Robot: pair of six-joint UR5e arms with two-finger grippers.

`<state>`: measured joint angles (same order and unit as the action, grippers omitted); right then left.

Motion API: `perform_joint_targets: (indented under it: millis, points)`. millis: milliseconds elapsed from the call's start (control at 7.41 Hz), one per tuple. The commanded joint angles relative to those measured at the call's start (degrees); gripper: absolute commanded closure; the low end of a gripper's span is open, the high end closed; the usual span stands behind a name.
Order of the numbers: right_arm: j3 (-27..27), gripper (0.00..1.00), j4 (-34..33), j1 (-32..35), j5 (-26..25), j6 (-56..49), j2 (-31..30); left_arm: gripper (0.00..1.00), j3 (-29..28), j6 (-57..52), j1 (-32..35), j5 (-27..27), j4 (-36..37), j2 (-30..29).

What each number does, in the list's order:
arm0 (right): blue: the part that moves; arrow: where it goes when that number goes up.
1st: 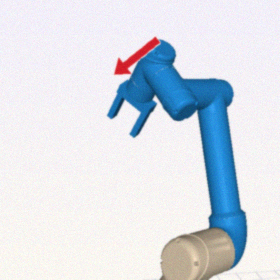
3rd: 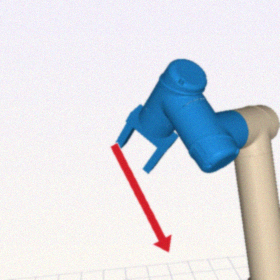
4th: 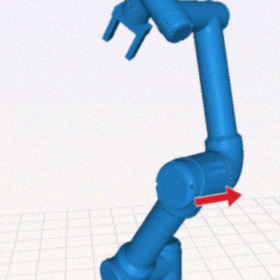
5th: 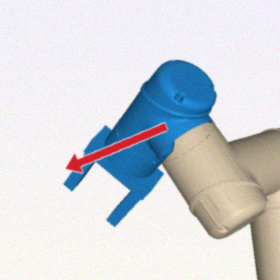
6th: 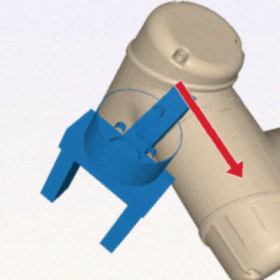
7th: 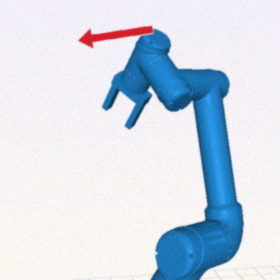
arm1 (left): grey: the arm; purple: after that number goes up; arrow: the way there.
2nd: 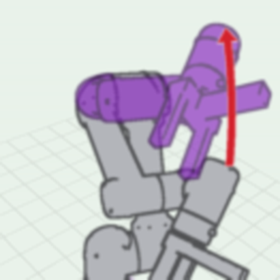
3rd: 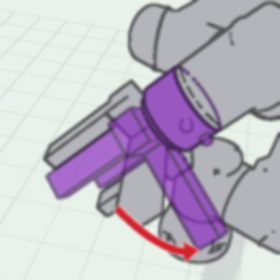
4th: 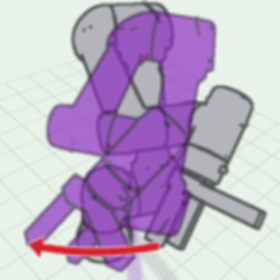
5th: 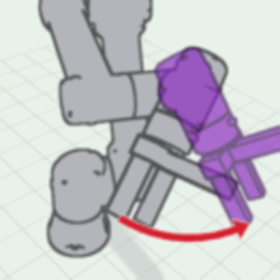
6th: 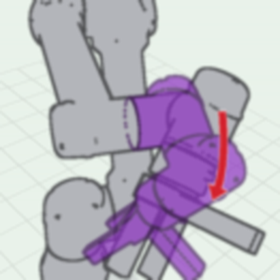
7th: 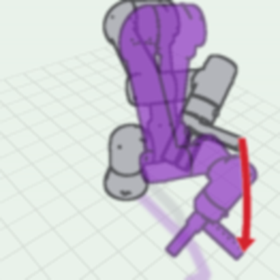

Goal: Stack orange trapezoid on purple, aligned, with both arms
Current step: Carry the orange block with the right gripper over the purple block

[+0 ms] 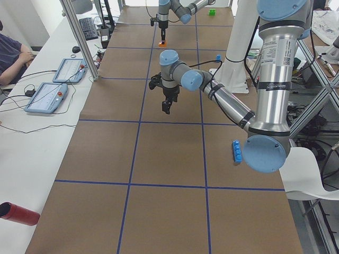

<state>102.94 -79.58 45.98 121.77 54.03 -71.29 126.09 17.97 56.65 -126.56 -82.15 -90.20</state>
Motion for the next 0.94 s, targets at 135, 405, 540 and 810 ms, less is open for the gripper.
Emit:
perform_joint_targets:
  millis: [135, 405, 540, 810]
  points:
    - [-1.1, 1.0, -4.9, -12.7, -9.7, 18.2, 11.9, 0.0, -1.0, -8.6, 5.4, -2.6, 0.1, 3.5]
    - [-7.1, 1.0, -8.1, -16.0, -12.8, 23.5, 21.2, 0.0, -1.3, -8.6, 5.4, -2.8, 0.1, 3.2]
    - [-8.7, 1.0, -10.1, -17.0, -14.1, 24.2, 24.1, 0.0, -1.3, -8.5, 5.3, -2.9, 0.1, 3.2]
    - [-9.2, 1.0, -10.2, -19.6, -18.5, 25.2, 24.9, 0.0, -1.5, -8.1, 5.0, -2.8, 0.1, 3.0]
